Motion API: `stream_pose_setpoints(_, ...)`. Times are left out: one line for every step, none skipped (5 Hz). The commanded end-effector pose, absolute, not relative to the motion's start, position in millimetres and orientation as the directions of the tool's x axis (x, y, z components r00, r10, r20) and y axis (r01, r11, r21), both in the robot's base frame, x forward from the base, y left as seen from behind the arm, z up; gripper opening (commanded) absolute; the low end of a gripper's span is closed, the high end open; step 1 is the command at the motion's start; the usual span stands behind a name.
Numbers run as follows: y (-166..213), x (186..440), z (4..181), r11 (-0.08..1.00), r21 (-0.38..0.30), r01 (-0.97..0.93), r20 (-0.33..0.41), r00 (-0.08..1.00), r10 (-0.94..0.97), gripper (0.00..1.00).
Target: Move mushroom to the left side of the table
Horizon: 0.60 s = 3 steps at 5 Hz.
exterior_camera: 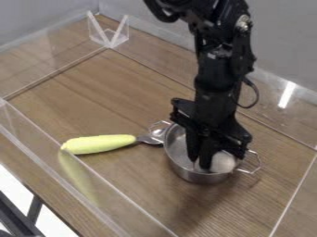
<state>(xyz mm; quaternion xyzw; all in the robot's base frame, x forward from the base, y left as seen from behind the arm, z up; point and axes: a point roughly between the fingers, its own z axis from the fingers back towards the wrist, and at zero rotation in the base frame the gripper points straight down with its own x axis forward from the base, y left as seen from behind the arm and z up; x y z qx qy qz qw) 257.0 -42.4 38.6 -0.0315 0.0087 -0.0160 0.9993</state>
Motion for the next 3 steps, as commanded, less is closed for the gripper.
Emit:
stream_pose_setpoints(-54, 255, 52.5, 0.997, -0.073, 0.039, 0.014, 0.999, -0.039, 0.0)
stream_pose_setpoints(-56, 253, 63.5, 0.996, -0.077, 0.032, 0.023, 0.999, -0.03, 0.0)
stream_pose_setpoints(-50, 255, 86.0, 0.997, -0.07, 0.013, 0.038, 0.999, -0.01, 0.0)
